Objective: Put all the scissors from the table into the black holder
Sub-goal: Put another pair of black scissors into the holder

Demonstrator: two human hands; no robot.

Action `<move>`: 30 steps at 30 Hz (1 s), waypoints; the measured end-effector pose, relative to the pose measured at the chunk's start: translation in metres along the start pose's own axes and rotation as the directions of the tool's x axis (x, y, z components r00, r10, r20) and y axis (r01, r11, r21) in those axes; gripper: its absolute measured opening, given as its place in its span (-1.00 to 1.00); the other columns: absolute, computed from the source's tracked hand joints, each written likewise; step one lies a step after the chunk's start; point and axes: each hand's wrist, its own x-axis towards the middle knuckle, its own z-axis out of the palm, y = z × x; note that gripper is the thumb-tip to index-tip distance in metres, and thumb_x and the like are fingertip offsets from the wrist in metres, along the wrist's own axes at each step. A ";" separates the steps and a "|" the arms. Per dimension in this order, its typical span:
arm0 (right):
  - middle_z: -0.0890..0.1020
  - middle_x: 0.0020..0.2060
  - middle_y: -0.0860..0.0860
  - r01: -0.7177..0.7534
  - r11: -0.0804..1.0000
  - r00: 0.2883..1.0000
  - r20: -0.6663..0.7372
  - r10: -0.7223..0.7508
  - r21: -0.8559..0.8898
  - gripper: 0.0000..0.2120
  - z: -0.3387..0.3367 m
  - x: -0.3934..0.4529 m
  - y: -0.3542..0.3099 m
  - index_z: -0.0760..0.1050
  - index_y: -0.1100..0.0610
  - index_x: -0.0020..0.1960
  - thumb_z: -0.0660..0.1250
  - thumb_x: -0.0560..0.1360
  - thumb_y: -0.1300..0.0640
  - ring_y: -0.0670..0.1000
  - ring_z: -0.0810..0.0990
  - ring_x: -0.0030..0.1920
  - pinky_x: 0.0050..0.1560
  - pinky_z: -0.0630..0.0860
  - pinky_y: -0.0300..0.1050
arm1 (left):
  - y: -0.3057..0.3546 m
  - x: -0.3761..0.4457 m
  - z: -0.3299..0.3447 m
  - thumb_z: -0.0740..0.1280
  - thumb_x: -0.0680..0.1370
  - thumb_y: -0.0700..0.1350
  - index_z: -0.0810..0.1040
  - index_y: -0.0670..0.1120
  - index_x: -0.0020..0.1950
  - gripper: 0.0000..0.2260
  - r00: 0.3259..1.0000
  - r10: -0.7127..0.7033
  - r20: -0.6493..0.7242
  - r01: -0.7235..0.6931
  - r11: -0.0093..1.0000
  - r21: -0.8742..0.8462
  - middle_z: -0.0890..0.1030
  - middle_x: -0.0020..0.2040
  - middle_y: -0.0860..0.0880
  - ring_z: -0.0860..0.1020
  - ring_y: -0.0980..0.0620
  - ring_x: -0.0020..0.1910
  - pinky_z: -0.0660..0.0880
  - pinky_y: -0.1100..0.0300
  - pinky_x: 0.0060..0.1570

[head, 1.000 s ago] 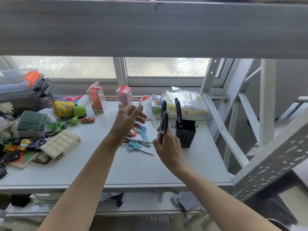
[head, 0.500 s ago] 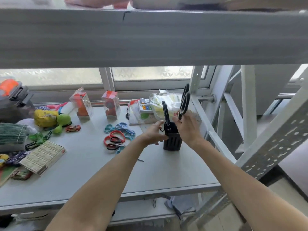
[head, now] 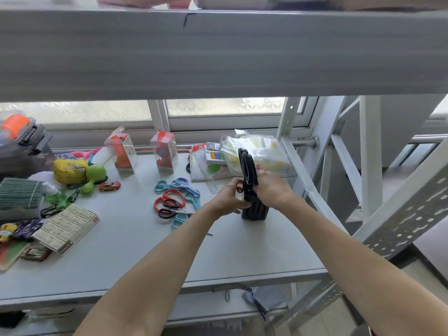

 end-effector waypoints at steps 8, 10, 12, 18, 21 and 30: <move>0.59 0.10 0.17 -0.025 0.997 0.998 -0.050 0.029 0.068 -0.68 -0.010 -0.010 0.004 0.53 0.22 0.17 0.18 0.49 0.42 0.15 0.56 0.09 0.00 0.49 -0.07 | -0.006 -0.001 0.002 0.40 0.53 -0.30 0.30 -0.03 0.52 -0.40 0.999 0.021 -0.025 -0.022 0.998 -0.051 0.44 0.33 -0.12 0.57 -0.07 0.02 0.62 0.07 -0.06; 0.60 0.11 0.17 -0.022 0.988 0.981 -0.186 0.050 0.153 -0.67 -0.005 -0.014 0.007 0.51 0.23 0.20 0.17 0.50 0.42 0.15 0.57 0.11 0.12 0.51 -0.01 | -0.008 -0.002 0.002 0.40 0.53 -0.30 0.29 -0.01 0.53 -0.38 0.999 0.022 -0.033 -0.024 0.998 -0.063 0.44 0.35 -0.11 0.58 -0.09 0.03 0.62 0.04 -0.03; 0.61 0.04 0.13 0.029 0.971 0.924 -0.378 0.065 0.239 -0.74 0.000 -0.022 0.005 0.50 0.22 0.17 0.16 0.55 0.37 0.12 0.59 0.04 0.05 0.52 -0.02 | -0.010 -0.003 0.002 0.39 0.54 -0.30 0.27 0.03 0.55 -0.36 0.999 0.028 -0.030 -0.030 0.997 -0.064 0.44 0.38 -0.10 0.61 -0.15 0.09 0.62 0.04 0.00; 0.54 -0.26 -0.04 0.305 0.891 0.765 -0.644 -0.018 0.337 -0.94 0.017 -0.057 -0.018 0.42 0.12 0.04 0.18 0.62 0.16 0.00 0.52 -0.30 -0.29 0.46 -0.06 | -0.031 -0.017 -0.016 0.33 0.57 -0.32 0.38 -0.10 0.50 -0.50 0.985 0.094 -0.148 -0.107 0.990 -0.086 0.51 0.36 -0.10 0.65 -0.12 -0.03 0.63 0.14 -0.07; 0.55 -0.23 -0.04 0.389 0.869 0.803 -0.575 -0.158 0.305 -0.92 0.039 -0.065 -0.037 0.46 0.13 0.02 0.20 0.61 0.16 -0.05 0.50 -0.31 -0.29 0.46 -0.10 | -0.056 -0.028 -0.042 0.27 0.61 -0.29 0.55 -0.20 0.28 -0.75 0.887 0.030 -0.462 -0.091 0.990 -0.110 0.63 0.18 -0.18 0.63 -0.03 -0.14 0.62 0.15 -0.11; 0.47 0.17 0.10 0.274 0.944 0.958 0.038 -0.285 0.185 -0.70 0.115 -0.031 -0.098 0.45 0.17 0.31 0.19 0.59 0.19 0.19 0.55 0.07 0.05 0.49 0.03 | -0.127 -0.066 -0.094 0.28 0.62 -0.13 0.46 -0.20 0.38 -0.66 0.563 -0.403 -0.722 0.456 0.880 -0.136 0.39 0.37 -0.24 0.53 -0.23 0.24 0.43 0.05 0.28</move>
